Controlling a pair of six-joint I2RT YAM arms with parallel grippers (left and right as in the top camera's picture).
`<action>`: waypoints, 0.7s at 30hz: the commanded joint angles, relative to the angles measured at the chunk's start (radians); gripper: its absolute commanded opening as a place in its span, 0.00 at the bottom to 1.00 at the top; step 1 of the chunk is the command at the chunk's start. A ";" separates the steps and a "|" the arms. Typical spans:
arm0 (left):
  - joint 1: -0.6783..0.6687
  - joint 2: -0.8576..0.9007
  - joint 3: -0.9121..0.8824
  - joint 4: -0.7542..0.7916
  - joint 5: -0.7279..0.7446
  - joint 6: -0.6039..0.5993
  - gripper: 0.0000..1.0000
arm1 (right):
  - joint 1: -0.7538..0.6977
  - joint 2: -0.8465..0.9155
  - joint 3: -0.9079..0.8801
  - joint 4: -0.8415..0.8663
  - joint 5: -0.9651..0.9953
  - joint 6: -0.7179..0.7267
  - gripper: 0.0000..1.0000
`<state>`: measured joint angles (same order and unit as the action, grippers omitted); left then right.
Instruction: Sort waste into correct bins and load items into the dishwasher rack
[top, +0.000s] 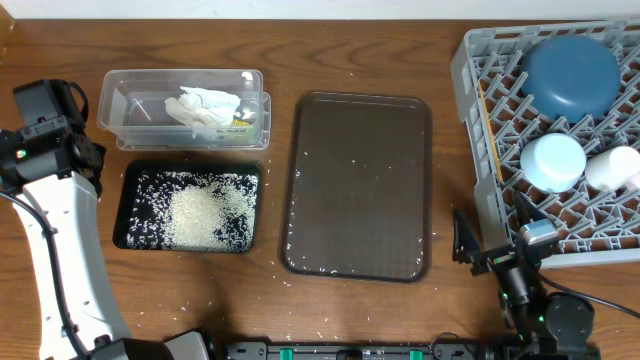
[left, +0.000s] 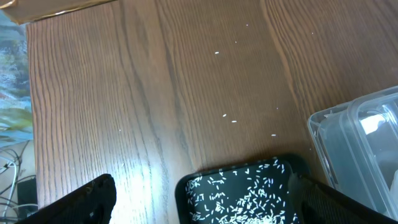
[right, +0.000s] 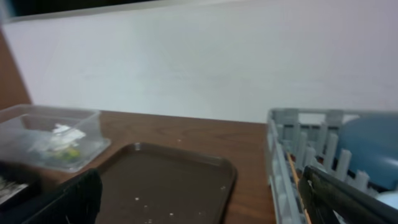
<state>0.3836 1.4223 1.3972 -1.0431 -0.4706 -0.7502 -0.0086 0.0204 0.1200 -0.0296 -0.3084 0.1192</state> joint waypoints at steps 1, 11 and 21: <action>0.003 0.003 0.003 -0.003 -0.008 0.013 0.91 | 0.008 -0.015 -0.063 0.076 0.092 0.048 0.99; 0.003 0.003 0.003 -0.003 -0.008 0.013 0.91 | 0.008 -0.015 -0.114 0.095 0.256 0.048 0.99; 0.003 0.003 0.003 -0.003 -0.008 0.013 0.91 | 0.008 -0.009 -0.114 -0.041 0.259 0.048 0.99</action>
<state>0.3836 1.4223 1.3972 -1.0435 -0.4706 -0.7502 -0.0086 0.0166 0.0071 -0.0650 -0.0692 0.1532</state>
